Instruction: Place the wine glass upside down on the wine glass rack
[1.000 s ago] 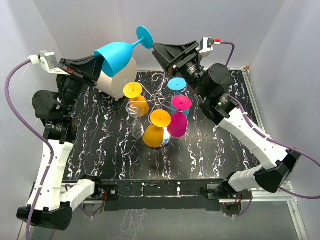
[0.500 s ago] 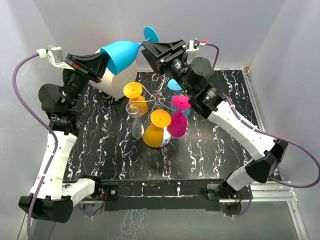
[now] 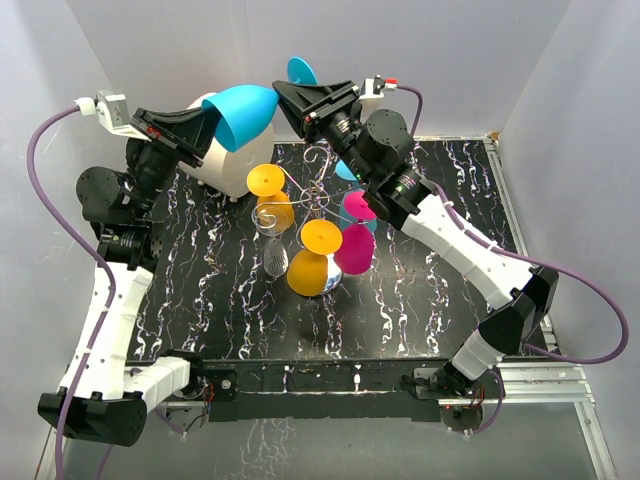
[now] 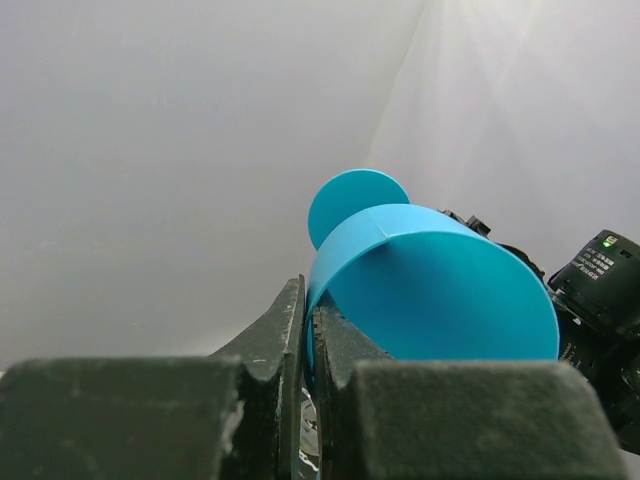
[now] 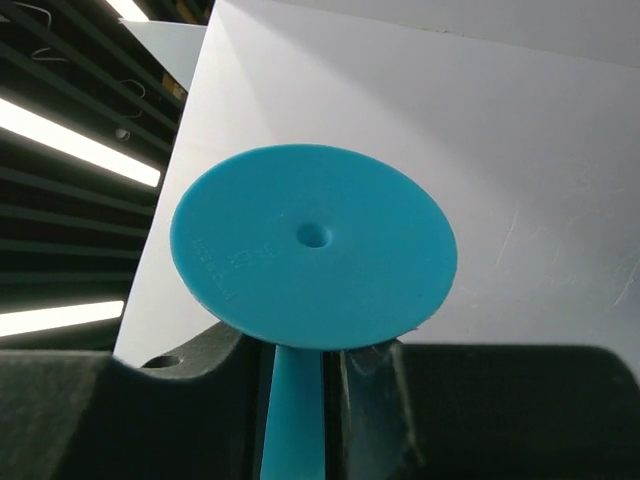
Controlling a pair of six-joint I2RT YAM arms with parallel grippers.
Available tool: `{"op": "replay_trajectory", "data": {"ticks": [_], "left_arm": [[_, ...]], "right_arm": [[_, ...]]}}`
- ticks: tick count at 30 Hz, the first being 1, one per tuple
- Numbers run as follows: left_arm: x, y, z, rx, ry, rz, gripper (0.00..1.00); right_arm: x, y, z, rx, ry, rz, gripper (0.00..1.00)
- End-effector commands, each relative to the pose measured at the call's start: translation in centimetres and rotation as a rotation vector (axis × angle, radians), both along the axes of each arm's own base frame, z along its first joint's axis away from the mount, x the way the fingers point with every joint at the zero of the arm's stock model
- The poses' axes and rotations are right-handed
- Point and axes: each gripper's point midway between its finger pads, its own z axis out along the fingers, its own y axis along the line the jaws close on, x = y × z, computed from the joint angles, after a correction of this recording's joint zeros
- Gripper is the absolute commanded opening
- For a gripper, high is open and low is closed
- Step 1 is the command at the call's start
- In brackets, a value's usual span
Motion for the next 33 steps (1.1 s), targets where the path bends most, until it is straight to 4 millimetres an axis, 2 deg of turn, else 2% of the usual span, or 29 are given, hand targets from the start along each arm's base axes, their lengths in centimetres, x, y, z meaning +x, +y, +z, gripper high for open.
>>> {"op": "replay_trajectory", "data": {"ticks": [1, 3, 6, 9, 11, 17, 21, 23, 27, 33], "left_arm": [[-2.6, 0.1, 2.4, 0.004, -0.1, -0.015, 0.0], [-2.7, 0.1, 2.5, 0.002, -0.104, -0.019, 0.0], [-2.8, -0.2, 2.7, 0.002, -0.111, -0.038, 0.03], [-2.8, -0.1, 2.5, 0.0, -0.1, -0.036, 0.27], [-2.8, 0.0, 2.2, 0.004, -0.084, -0.026, 0.38], [-3.2, 1.0, 0.2, 0.011, -0.039, 0.042, 0.55], [-3.3, 1.9, -1.0, -0.001, 0.037, 0.091, 0.6], [-3.1, 2.7, -1.0, -0.03, 0.104, 0.129, 0.61], [-3.8, 2.8, 0.4, -0.073, 0.19, 0.116, 0.63], [-4.4, 1.7, 2.2, -0.135, 0.287, 0.022, 0.68]], "right_arm": [[-1.5, -1.2, 4.1, 0.099, -0.086, -0.004, 0.17], [-1.5, -1.3, 4.3, 0.105, -0.095, -0.007, 0.13], [-2.0, -1.5, 5.1, 0.095, -0.147, -0.024, 0.0], [-2.3, -2.0, 5.9, 0.084, -0.19, -0.062, 0.0], [-2.4, -2.8, 6.6, 0.082, -0.232, -0.108, 0.0], [-2.0, -6.6, 7.5, 0.03, -0.294, -0.326, 0.0], [-1.9, -9.1, 7.6, -0.026, -0.343, -0.481, 0.0], [-1.8, -9.8, 7.7, -0.1, -0.406, -0.558, 0.0], [-1.5, -9.7, 7.2, -0.318, -0.565, -0.679, 0.0], [-1.4, -9.1, 4.4, -0.58, -0.749, -0.761, 0.0]]}}
